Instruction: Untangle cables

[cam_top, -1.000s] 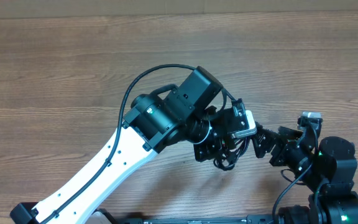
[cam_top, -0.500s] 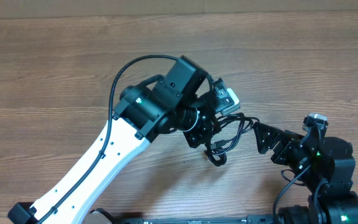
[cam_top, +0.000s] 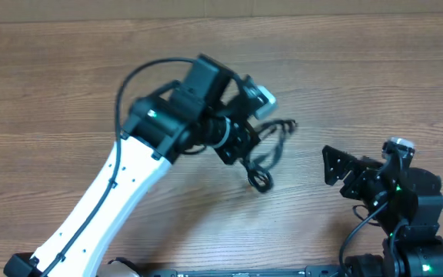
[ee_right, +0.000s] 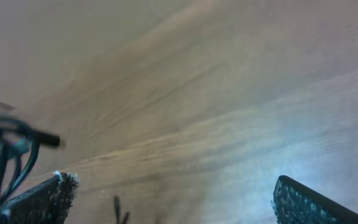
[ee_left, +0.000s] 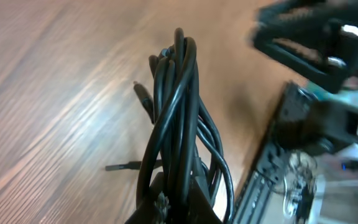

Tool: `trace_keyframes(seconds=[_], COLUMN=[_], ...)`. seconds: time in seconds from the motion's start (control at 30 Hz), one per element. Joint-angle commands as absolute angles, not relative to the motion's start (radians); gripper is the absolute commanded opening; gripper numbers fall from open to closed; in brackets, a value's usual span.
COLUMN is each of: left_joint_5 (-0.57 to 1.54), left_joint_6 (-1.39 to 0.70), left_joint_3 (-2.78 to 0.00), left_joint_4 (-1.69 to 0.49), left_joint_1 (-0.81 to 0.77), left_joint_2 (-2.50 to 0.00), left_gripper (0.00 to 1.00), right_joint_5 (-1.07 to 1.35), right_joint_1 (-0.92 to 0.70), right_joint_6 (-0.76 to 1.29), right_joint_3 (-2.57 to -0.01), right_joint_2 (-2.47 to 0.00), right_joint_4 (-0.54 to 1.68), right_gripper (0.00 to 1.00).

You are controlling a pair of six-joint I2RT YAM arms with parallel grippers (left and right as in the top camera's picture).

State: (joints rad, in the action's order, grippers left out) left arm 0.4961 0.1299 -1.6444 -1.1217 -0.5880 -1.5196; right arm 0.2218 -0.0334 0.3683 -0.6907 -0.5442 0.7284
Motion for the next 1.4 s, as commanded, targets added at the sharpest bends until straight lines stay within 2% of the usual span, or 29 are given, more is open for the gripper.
trace_keyframes(seconds=[0.0, 0.13, 0.33, 0.5, 0.83, 1.2, 1.37], left_joint_5=[0.493, 0.565, 0.892, 1.106, 1.104, 1.069, 1.009], left_joint_6=[0.064, 0.055, 0.091, 0.121, 0.128, 0.127, 0.126], left_joint_3=[-1.658, -1.658, -1.658, -1.658, -1.658, -1.658, -1.658], left_joint_4=[-1.108, -1.087, -0.992, -0.955, -0.952, -0.956, -0.952], left_joint_1=[-0.547, -0.516, -0.486, -0.485, -0.508, -0.536, -0.533], left_joint_2=[-1.496, -1.496, -1.496, -1.496, -1.496, -1.496, -1.496], left_gripper=[0.04, 0.04, 0.04, 0.04, 0.04, 0.04, 0.04], right_joint_5=[0.410, 0.501, 0.489, 0.484, 0.763, 0.826, 0.917], right_joint_1=[-0.032, -0.032, -0.032, -0.032, -0.032, -0.032, -0.032], right_joint_6=[0.182, 0.102, 0.112, 0.323, 0.398, 0.389, 0.276], right_joint_3=[-0.702, -0.702, -0.702, -0.702, -0.702, -0.702, -0.702], right_joint_2=[-0.541, -0.541, -0.541, -0.541, -0.541, -0.541, -0.541], right_joint_4=[0.693, 0.686, 0.681, 0.611, 0.444, 0.412, 0.413], right_gripper=[1.00, 1.00, 1.00, 1.00, 1.00, 1.00, 1.00])
